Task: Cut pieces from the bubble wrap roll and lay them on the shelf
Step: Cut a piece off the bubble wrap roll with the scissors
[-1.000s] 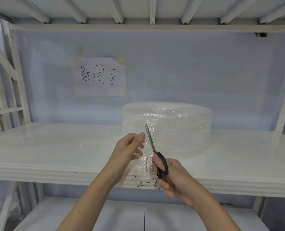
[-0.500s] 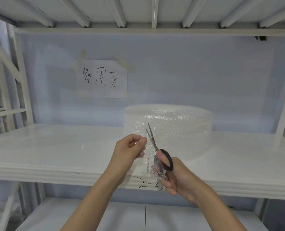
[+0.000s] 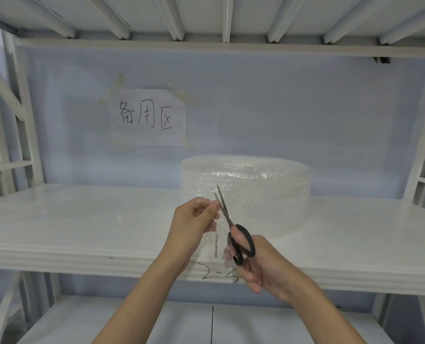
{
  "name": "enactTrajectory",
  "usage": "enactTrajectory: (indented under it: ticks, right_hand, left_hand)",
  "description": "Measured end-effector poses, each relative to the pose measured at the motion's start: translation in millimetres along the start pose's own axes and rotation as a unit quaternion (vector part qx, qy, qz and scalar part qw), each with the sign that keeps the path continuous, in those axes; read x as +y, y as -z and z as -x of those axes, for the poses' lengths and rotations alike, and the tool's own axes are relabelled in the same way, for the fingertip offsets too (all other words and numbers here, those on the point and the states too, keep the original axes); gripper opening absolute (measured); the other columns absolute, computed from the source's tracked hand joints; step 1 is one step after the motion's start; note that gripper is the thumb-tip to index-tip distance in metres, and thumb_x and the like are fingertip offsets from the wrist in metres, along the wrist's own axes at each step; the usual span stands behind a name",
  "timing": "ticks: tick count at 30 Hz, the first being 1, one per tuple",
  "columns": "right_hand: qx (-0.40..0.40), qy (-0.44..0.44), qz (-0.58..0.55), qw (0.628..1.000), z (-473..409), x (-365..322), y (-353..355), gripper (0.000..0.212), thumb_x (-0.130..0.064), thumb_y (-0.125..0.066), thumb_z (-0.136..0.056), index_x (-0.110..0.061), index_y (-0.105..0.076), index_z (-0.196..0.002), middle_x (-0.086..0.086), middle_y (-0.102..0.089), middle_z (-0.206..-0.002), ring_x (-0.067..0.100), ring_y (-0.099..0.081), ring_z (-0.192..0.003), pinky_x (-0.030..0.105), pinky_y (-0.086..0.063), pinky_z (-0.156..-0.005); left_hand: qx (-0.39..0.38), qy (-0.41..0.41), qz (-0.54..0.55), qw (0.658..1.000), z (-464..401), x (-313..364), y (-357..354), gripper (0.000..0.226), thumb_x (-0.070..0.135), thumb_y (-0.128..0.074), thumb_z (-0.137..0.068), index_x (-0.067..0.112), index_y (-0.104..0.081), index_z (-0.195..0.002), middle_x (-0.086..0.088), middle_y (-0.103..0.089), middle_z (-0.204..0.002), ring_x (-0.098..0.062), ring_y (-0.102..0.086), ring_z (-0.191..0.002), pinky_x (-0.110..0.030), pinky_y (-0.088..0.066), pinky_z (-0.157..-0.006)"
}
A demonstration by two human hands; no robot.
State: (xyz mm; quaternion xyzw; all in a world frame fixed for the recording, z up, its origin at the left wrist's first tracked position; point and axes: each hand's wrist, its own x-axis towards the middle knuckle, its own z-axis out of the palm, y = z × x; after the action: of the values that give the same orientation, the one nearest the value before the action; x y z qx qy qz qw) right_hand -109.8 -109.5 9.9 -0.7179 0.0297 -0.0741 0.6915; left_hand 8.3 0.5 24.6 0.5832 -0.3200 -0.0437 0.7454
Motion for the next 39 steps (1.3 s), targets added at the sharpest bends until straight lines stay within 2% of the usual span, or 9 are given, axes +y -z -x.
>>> enactTrajectory:
  ticks: [4, 7, 10, 12, 18, 22, 28, 34, 39]
  right_hand:
    - [0.001, 0.004, 0.008, 1.000, -2, 3, 0, 0.060, -0.079, -0.071, -0.053, -0.020, -0.062, -0.060, 0.023, -0.043, -0.090, 0.014, -0.035, -0.035, 0.019, -0.034, -0.031]
    - [0.008, 0.004, 0.007, 1.000, -5, 0, -3, 0.058, -0.073, -0.067, -0.066, -0.016, -0.059, -0.063, 0.020, -0.046, -0.083, 0.013, -0.036, -0.035, 0.019, -0.033, -0.031]
    - [0.024, -0.008, 0.008, 1.000, -6, -4, -6, 0.054, -0.064, -0.061, -0.075, -0.010, -0.055, -0.075, 0.002, -0.054, -0.062, 0.012, -0.037, -0.037, 0.019, -0.032, -0.032]
    - [0.031, -0.009, 0.011, 0.999, -8, -3, -7, 0.050, -0.060, -0.059, -0.078, -0.010, -0.055, -0.077, -0.003, -0.055, -0.059, 0.012, -0.038, -0.037, 0.019, -0.031, -0.032]
    - [0.039, 0.000, 0.026, 0.999, -12, 2, -5, 0.049, -0.063, -0.062, -0.075, -0.016, -0.058, -0.062, 0.014, -0.043, -0.056, 0.015, -0.032, -0.033, 0.020, -0.031, -0.032]
    - [0.039, -0.003, 0.017, 0.999, -15, -1, -3, 0.059, -0.072, -0.065, -0.070, -0.014, -0.059, -0.072, 0.011, -0.042, -0.057, 0.018, -0.034, -0.038, 0.021, -0.032, -0.033]
    - [0.041, 0.009, 0.039, 0.998, -15, -4, -2, 0.057, -0.068, -0.060, -0.070, -0.011, -0.055, -0.074, 0.004, -0.038, -0.042, 0.015, -0.031, -0.029, 0.022, -0.030, -0.034]
    - [0.048, 0.027, 0.029, 0.998, -19, -5, -2, 0.060, -0.075, -0.069, -0.061, -0.016, -0.055, -0.066, 0.020, -0.041, -0.067, 0.019, -0.032, -0.036, 0.021, -0.029, -0.034]
    - [0.052, 0.017, 0.033, 0.998, -19, -7, -1, 0.059, -0.072, -0.067, -0.067, -0.014, -0.055, -0.068, 0.017, -0.040, -0.059, 0.018, -0.032, -0.034, 0.022, -0.030, -0.034]
  left_hand:
    - [0.002, -0.011, 0.001, 1.000, 1, 0, 0, 0.014, 0.014, -0.066, -0.090, 0.005, -0.069, -0.081, 0.002, -0.062, -0.061, -0.009, -0.054, -0.050, -0.019, -0.052, -0.057]
    - [0.000, -0.014, 0.002, 1.000, 2, -2, -2, 0.013, 0.013, -0.066, -0.091, 0.005, -0.068, -0.080, 0.007, -0.061, -0.057, -0.006, -0.054, -0.050, -0.018, -0.050, -0.056]
    - [0.008, -0.016, -0.001, 1.000, 2, -4, -3, 0.014, 0.013, -0.066, -0.091, 0.001, -0.069, -0.085, 0.005, -0.061, -0.058, -0.005, -0.053, -0.050, -0.016, -0.050, -0.056]
    - [0.012, -0.019, -0.003, 1.000, 2, -6, -2, 0.016, 0.013, -0.066, -0.091, -0.002, -0.068, -0.088, 0.001, -0.061, -0.061, -0.006, -0.053, -0.050, -0.016, -0.050, -0.056]
    - [0.012, -0.017, -0.008, 1.000, 2, -10, -1, 0.015, 0.014, -0.065, -0.091, -0.001, -0.070, -0.087, 0.003, -0.059, -0.059, -0.006, -0.052, -0.050, -0.017, -0.049, -0.056]
    - [-0.007, -0.015, -0.009, 1.000, 6, -13, -2, 0.012, 0.015, -0.066, -0.090, 0.010, -0.070, -0.081, 0.002, -0.064, -0.063, -0.006, -0.054, -0.054, -0.018, -0.049, -0.057]
    - [-0.012, -0.015, -0.015, 1.000, 6, -15, 1, 0.012, 0.016, -0.066, -0.091, 0.007, -0.070, -0.085, -0.002, -0.065, -0.068, -0.006, -0.055, -0.054, -0.019, -0.048, -0.058]
    - [-0.048, -0.016, -0.028, 0.998, 8, -19, 5, 0.021, 0.019, -0.064, -0.092, -0.002, -0.069, -0.090, -0.026, -0.069, -0.087, -0.016, -0.058, -0.065, -0.020, -0.048, -0.062]
    - [-0.042, -0.012, -0.033, 0.998, 9, -18, 6, 0.019, 0.015, -0.064, -0.092, -0.003, -0.069, -0.090, -0.008, -0.066, -0.071, -0.010, -0.055, -0.056, -0.020, -0.050, -0.060]
